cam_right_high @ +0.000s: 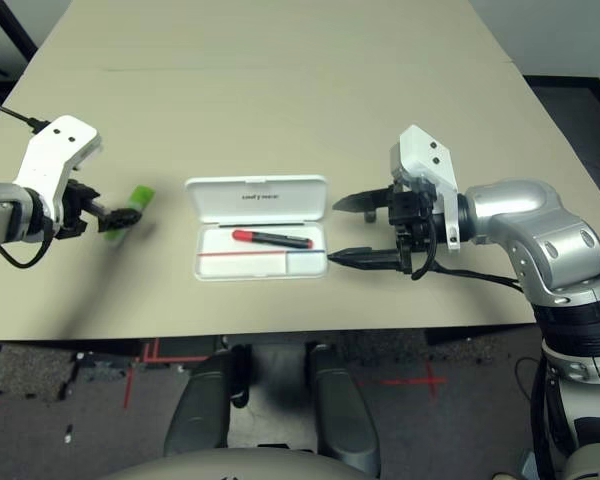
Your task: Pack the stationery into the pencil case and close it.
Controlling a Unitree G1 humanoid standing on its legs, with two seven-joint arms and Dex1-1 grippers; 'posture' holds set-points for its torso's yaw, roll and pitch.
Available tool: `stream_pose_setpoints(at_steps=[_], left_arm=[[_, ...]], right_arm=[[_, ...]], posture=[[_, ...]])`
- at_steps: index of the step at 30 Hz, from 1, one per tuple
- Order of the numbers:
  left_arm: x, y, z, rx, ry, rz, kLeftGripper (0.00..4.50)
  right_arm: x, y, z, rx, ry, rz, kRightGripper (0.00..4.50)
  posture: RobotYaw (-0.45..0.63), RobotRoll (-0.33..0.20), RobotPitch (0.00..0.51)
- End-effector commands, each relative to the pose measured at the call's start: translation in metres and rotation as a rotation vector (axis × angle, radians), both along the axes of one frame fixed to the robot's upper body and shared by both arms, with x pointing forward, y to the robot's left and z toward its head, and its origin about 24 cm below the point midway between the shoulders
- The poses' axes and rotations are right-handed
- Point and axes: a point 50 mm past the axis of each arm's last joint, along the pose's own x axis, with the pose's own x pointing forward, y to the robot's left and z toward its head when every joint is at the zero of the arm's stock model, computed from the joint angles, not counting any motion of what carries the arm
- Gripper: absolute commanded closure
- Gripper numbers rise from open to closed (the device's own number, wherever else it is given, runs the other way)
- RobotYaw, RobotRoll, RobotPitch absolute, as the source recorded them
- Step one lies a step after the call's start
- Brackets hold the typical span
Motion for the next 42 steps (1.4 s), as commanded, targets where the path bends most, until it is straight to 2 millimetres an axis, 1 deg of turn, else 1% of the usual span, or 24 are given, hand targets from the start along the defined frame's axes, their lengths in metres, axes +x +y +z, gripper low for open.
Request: stream_pose_setpoints(at_steps=[1, 5, 10, 11, 16, 18, 19, 23, 26, 27, 31, 36, 40, 42], left_arm=[[0.004, -0.001, -0.008, -0.016, 0.036, 0.009, 0.00], [0.011, 0.002, -0.021, -0.037, 0.048, 0.025, 0.00], [0.017, 0.005, -0.030, -0.046, 0.050, 0.041, 0.00], [0.018, 0.006, -0.032, -0.047, 0.052, 0.046, 0.00], [0.019, 0.006, -0.039, -0.052, 0.069, 0.049, 0.00], [0.018, 0.004, -0.042, -0.053, 0.076, 0.036, 0.39], [0.018, 0.004, -0.042, -0.053, 0.077, 0.029, 0.66], [0.017, 0.004, -0.034, -0.034, 0.054, -0.002, 2.12], [0.015, 0.006, -0.026, -0.010, 0.030, -0.041, 3.37], [0.014, 0.006, -0.023, -0.001, 0.020, -0.058, 3.44], [0.010, 0.008, -0.006, 0.029, -0.032, -0.137, 3.44], [-0.004, 0.007, 0.011, 0.062, -0.042, -0.291, 3.44], [-0.022, 0.004, 0.014, 0.104, 0.033, -0.435, 3.44], [-0.033, -0.004, 0.016, 0.109, 0.083, -0.530, 3.44]], right_arm=[[-0.002, 0.004, -0.002, -0.010, -0.008, 0.020, 0.02], [-0.002, 0.004, -0.003, -0.012, -0.014, 0.016, 0.02], [-0.003, 0.005, -0.004, -0.015, -0.017, 0.013, 0.02], [-0.003, 0.005, -0.004, -0.016, -0.018, 0.011, 0.02], [-0.004, 0.005, -0.004, -0.019, -0.020, 0.005, 0.02], [-0.005, 0.004, -0.005, -0.021, -0.021, -0.001, 0.00], [-0.005, 0.004, -0.005, -0.022, -0.021, -0.002, 0.00], [-0.004, 0.004, -0.007, -0.024, -0.020, -0.005, 0.00], [-0.003, 0.005, -0.008, -0.025, -0.020, -0.004, 0.00], [-0.002, 0.005, -0.009, -0.025, -0.020, -0.003, 0.00], [-0.001, 0.007, -0.010, -0.023, -0.022, 0.003, 0.00], [0.001, 0.007, -0.011, -0.025, -0.021, 0.007, 0.00], [0.002, 0.006, -0.012, -0.033, -0.021, 0.010, 0.00], [0.003, 0.006, -0.013, -0.038, -0.022, 0.010, 0.00]], posture=[[0.06, 0.000, 0.236], [0.04, 0.000, 0.228], [0.04, 0.000, 0.228], [0.02, 0.000, 0.222], [0.01, 0.000, 0.227], [0.01, 0.000, 0.227], [0.01, 0.000, 0.229], [0.02, 0.000, 0.231], [0.03, 0.000, 0.231], [0.03, 0.000, 0.231], [0.03, 0.000, 0.231], [0.05, 0.000, 0.229], [0.06, 0.000, 0.229], [0.06, 0.000, 0.228]])
